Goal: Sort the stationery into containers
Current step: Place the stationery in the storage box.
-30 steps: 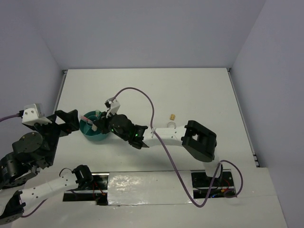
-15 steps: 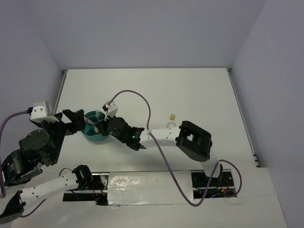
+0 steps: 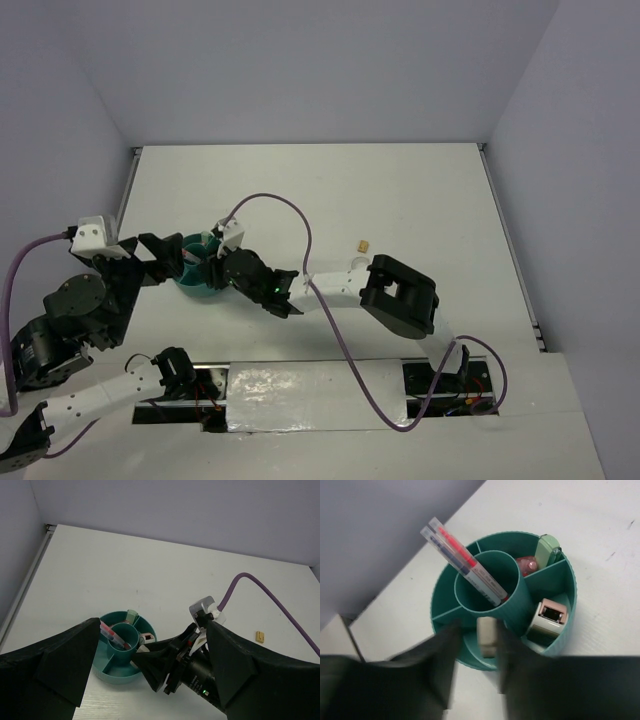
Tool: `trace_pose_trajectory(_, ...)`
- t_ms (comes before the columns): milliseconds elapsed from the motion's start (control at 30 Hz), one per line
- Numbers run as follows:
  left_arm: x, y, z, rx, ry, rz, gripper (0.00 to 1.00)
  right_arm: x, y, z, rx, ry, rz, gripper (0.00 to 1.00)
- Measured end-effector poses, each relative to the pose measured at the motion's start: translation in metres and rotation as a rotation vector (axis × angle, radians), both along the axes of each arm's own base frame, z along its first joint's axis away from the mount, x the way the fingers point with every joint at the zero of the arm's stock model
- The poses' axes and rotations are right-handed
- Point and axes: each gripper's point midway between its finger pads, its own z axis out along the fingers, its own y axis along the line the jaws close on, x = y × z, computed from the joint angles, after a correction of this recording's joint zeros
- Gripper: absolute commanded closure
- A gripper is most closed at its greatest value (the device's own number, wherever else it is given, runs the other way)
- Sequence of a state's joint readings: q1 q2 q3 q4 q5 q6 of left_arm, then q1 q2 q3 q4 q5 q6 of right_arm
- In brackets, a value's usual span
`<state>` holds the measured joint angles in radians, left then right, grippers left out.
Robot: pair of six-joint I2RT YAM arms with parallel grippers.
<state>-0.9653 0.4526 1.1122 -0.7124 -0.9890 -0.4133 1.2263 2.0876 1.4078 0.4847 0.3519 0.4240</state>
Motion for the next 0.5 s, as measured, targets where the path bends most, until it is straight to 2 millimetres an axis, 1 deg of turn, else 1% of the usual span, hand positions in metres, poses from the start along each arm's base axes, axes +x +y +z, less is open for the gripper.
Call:
trace_pose_trajectory(33, 0.0001, -0.0004, -0.0001, 0.0, 0.0, -0.002, 0.01, 0.0003, 0.0001, 0.0006, 0.0, -0.004, 0.0, 0.41)
trace_pose_trajectory(133, 0.0002, -0.0015, -0.0002, -0.001, 0.0, -0.007, 0.01, 0.0002, -0.0001, 0.0002, -0.005, -0.007, 0.002, 0.35)
trace_pose_trajectory(300, 0.0005, -0.0031, 0.0001, 0.01, -0.002, -0.017, 0.01, -0.0007, 0.0004, 0.0, -0.009, -0.012, 0.011, 0.31)
trace_pose_trajectory(433, 0.0008, -0.0044, 0.0002, 0.009, -0.003, -0.022, 0.01, -0.0018, 0.0005, 0.0004, -0.011, -0.015, 0.019, 0.31)
trace_pose_trajectory(500, 0.0009, -0.0049, 0.0009, 0.005, -0.006, -0.024, 0.01, -0.0033, -0.0029, 0.0011, -0.008, -0.016, 0.021, 0.31)
